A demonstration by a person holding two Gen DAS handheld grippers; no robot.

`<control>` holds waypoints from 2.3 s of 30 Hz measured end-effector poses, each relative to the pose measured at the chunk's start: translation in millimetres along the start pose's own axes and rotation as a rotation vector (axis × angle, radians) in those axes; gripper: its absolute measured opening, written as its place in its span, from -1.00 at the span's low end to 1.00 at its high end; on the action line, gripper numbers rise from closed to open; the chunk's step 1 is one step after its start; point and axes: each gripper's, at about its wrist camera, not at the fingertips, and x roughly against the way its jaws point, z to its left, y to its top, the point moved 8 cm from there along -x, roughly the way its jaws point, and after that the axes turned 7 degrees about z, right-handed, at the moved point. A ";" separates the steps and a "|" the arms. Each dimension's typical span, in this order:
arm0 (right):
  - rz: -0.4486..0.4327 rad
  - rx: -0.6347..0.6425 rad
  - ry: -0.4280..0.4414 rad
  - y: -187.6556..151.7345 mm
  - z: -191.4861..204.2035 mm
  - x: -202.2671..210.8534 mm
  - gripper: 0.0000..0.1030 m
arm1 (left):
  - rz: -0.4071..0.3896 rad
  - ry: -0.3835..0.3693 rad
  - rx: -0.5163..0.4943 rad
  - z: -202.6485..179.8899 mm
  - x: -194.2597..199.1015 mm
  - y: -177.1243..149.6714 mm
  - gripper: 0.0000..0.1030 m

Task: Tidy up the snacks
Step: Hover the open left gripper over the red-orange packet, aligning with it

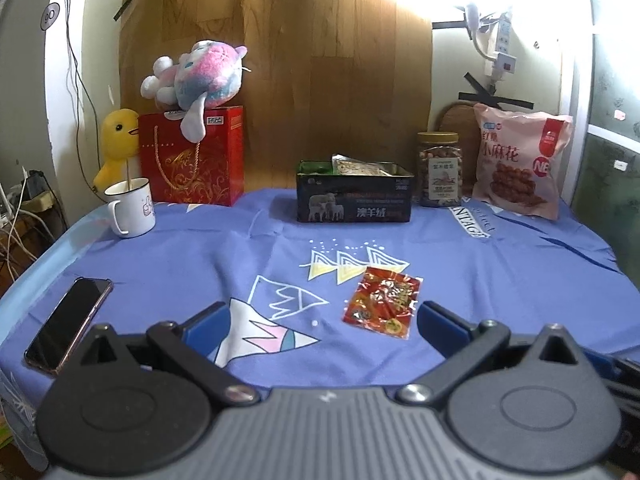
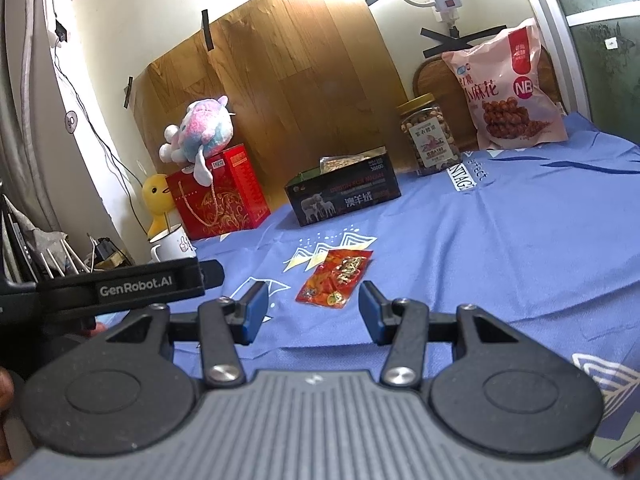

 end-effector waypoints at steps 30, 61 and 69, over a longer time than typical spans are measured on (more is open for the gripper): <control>0.010 -0.023 -0.153 -2.9 -20.2 5.0 0.04 | -0.088 0.007 -0.142 -28.2 -20.4 14.4 1.00; 0.044 -0.037 -0.063 8.4 -33.4 -9.1 0.04 | 0.073 -0.026 -0.125 -25.1 -34.8 16.8 1.00; 0.047 -0.010 -0.026 30.1 -30.7 -30.4 0.04 | 0.123 0.016 -0.104 -6.5 -57.7 18.6 1.00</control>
